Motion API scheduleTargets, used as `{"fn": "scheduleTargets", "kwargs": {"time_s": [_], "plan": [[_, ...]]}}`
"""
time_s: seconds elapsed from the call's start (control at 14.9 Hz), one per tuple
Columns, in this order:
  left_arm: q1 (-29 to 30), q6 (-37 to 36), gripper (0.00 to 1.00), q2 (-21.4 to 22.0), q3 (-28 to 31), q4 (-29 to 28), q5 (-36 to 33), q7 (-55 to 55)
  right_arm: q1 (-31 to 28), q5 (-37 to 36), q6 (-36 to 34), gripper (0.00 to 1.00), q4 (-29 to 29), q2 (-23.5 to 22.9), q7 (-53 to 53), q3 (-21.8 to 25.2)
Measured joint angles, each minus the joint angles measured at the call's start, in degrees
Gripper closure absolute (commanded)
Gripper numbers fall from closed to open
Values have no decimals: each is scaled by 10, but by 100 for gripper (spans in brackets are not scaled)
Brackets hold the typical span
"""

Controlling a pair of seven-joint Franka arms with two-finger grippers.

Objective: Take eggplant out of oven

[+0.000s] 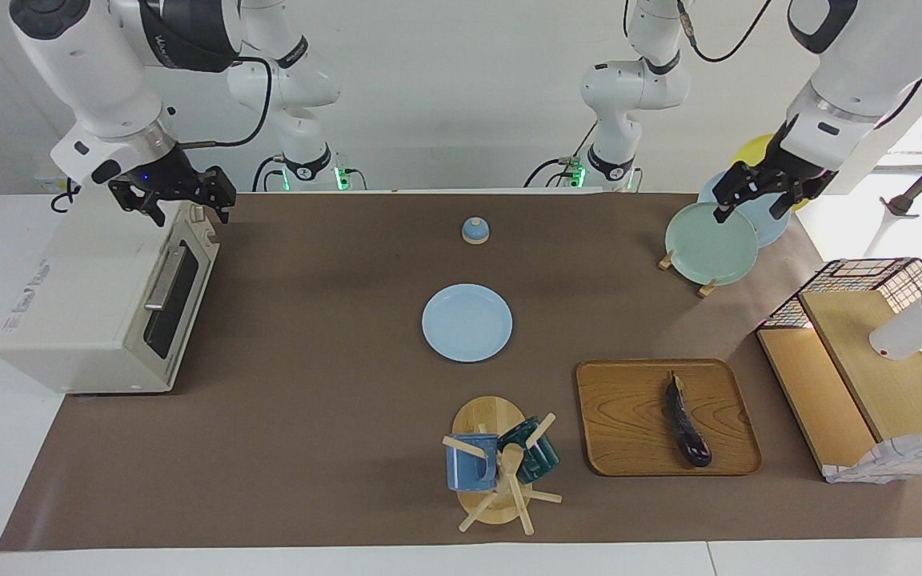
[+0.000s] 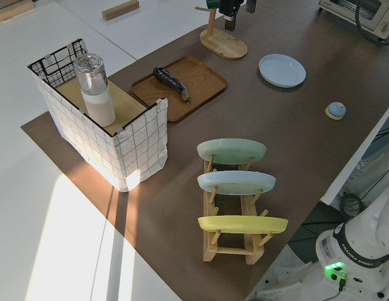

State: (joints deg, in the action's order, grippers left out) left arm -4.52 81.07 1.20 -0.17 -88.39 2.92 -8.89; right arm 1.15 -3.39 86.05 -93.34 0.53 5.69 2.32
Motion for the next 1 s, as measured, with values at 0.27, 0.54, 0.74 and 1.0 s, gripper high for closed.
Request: {"fn": "scheduleTargets", "kwargs": {"time_s": [0.27, 0.54, 0.74, 1.0], "plan": [[19, 48, 0, 10, -21, -36, 0, -1, 0, 0, 0, 0, 0, 0, 0, 0], [63, 50, 0, 11, -71, -37, 0, -1, 0, 0, 0, 0, 0, 0, 0, 0], [63, 50, 0, 11, -74, -39, 0, -1, 0, 0, 0, 0, 0, 0, 0, 0], [63, 49, 0, 11, -75, -43, 0, -1, 0, 0, 0, 0, 0, 0, 0, 0]]}}
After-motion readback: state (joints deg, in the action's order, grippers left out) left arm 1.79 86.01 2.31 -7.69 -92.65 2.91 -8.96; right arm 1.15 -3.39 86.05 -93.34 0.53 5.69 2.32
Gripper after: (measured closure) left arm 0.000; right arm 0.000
